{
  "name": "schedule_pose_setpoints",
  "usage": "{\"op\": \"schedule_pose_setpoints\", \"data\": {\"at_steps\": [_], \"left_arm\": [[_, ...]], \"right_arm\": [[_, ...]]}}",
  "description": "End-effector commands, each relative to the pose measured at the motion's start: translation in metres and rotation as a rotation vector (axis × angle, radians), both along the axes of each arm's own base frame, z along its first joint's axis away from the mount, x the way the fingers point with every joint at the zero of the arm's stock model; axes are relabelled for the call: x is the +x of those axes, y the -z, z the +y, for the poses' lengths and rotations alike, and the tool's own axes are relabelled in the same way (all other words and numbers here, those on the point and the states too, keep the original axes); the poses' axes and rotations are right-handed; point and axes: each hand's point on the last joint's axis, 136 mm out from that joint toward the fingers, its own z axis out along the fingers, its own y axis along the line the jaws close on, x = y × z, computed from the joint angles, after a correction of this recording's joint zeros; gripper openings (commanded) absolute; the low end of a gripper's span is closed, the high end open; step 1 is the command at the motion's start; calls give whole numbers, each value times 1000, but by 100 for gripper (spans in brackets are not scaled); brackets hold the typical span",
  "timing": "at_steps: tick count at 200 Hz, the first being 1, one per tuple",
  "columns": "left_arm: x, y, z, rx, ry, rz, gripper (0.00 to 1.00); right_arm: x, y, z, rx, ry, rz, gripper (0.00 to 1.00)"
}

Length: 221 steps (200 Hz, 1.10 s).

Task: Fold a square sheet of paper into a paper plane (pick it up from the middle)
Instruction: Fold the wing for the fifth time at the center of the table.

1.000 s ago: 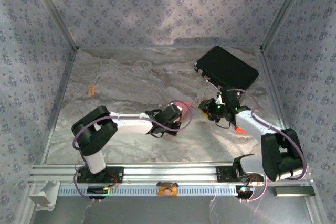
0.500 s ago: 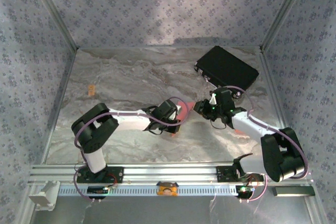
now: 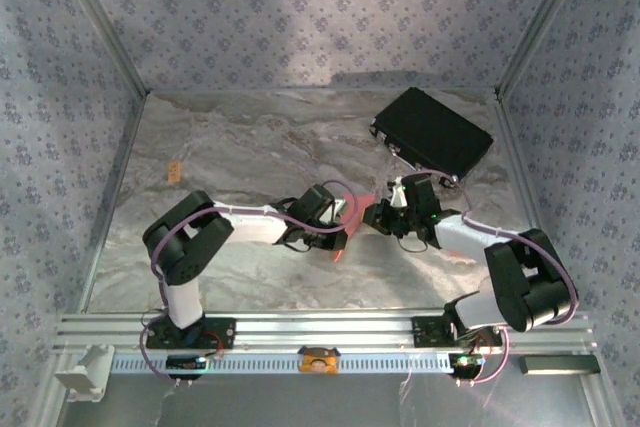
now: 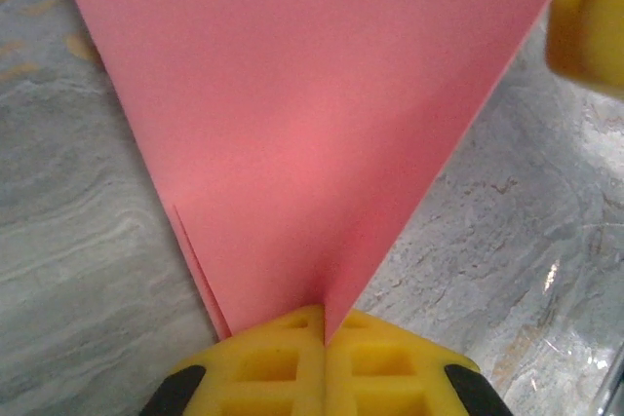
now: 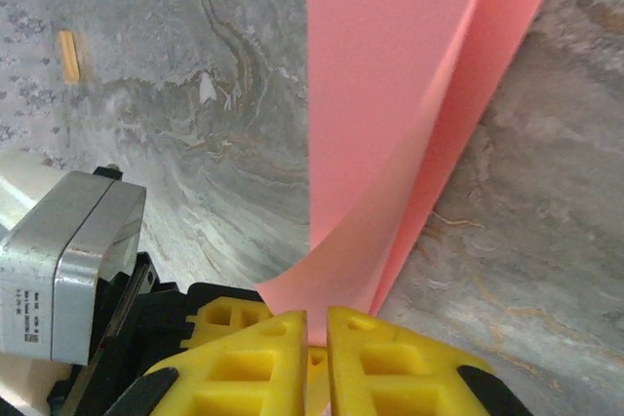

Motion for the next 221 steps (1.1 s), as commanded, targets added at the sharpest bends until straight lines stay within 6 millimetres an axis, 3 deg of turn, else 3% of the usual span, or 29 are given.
{"op": "schedule_pose_setpoints", "data": {"at_steps": [1, 95, 221], "left_arm": [[-10, 10, 1, -25, 14, 72, 1], [-13, 14, 0, -81, 18, 146, 0], [-10, 26, 10, -78, -53, 235, 0]], "right_arm": [[0, -5, 8, 25, -44, -59, 13], [2, 6, 28, 68, -125, -28, 12], [14, 23, 25, 64, -102, 13, 12]]}}
